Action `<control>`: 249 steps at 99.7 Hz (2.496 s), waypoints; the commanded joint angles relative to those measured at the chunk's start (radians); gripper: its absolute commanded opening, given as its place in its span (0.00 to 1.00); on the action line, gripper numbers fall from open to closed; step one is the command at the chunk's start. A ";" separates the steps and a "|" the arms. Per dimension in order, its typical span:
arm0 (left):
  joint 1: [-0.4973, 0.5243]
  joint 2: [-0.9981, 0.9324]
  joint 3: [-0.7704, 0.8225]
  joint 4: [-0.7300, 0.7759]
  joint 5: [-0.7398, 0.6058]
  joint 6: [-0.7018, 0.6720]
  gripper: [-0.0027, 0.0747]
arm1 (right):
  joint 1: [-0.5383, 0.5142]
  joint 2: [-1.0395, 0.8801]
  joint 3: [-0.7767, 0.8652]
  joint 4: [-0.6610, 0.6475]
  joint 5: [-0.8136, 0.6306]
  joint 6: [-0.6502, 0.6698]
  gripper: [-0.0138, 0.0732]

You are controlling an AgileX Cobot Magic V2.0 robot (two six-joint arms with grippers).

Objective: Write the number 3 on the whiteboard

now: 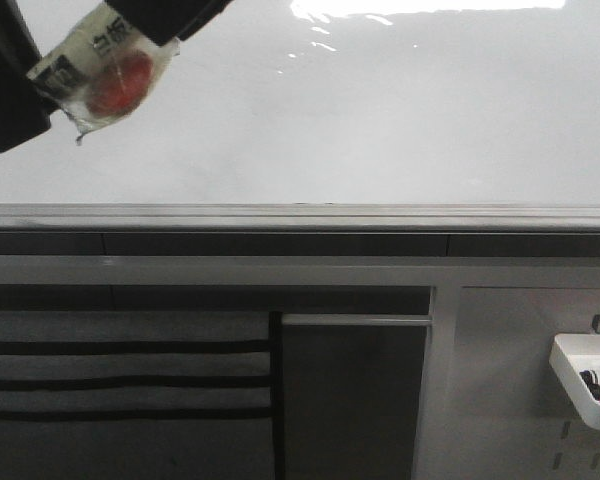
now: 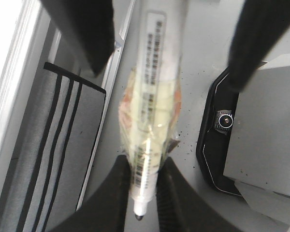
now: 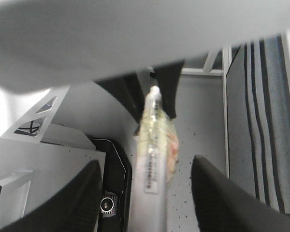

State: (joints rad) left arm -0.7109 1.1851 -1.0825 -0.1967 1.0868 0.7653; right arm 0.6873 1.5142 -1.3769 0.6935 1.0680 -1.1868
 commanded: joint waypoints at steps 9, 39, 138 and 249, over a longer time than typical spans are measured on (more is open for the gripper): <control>-0.009 -0.026 -0.033 -0.021 -0.024 -0.002 0.01 | 0.002 -0.032 -0.037 0.053 -0.024 0.002 0.50; -0.009 -0.026 -0.033 -0.021 -0.024 -0.002 0.01 | 0.002 -0.032 -0.037 0.059 -0.022 0.002 0.28; -0.007 -0.140 -0.052 0.189 -0.157 -0.205 0.44 | -0.009 -0.067 -0.037 -0.047 -0.052 0.065 0.09; 0.144 -0.556 0.274 0.348 -0.455 -0.783 0.44 | -0.462 -0.399 0.309 0.027 -0.277 0.567 0.09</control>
State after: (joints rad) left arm -0.5693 0.6308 -0.7824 0.1514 0.7084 -0.0053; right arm 0.2175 1.1066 -1.0175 0.6257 0.8503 -0.6050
